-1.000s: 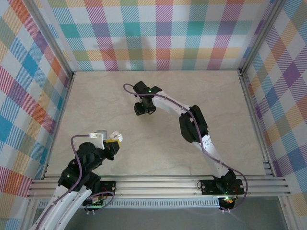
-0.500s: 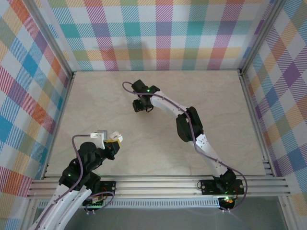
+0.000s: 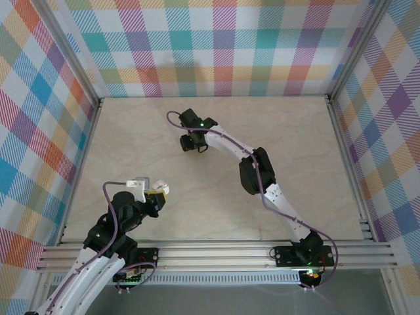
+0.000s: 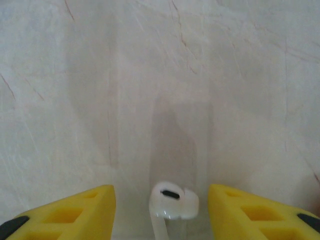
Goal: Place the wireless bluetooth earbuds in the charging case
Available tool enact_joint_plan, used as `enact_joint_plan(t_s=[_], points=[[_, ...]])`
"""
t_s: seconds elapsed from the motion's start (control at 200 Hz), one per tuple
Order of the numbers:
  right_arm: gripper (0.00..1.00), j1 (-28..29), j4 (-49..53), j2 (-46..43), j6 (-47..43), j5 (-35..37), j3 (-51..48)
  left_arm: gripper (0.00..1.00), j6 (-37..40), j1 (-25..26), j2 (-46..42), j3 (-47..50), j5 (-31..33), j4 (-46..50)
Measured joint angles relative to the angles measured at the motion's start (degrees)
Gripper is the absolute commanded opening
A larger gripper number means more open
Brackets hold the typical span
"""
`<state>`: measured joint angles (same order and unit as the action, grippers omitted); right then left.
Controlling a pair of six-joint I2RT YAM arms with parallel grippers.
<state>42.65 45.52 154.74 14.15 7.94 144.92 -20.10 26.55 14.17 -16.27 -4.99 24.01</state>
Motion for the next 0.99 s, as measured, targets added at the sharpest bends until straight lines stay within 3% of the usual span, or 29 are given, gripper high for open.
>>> enact_joint_plan(t_s=[0.19, 0.73, 0.995], points=[[0.49, -0.3, -0.2, 0.2, 0.0, -0.6, 0.4, 0.0, 0.0, 0.0, 0.0, 0.0, 0.0, -0.2], [0.29, -1.2, -0.7, -0.2, -0.5, -1.9, -1.1, 0.0, -0.1, 0.0, -1.9, -2.6, 0.0, 3.3], [0.23, -1.4, -4.5, -3.3, -2.0, -2.2, -7.2, 0.0, -0.6, 0.0, -2.0, -2.6, -0.9, 3.2]])
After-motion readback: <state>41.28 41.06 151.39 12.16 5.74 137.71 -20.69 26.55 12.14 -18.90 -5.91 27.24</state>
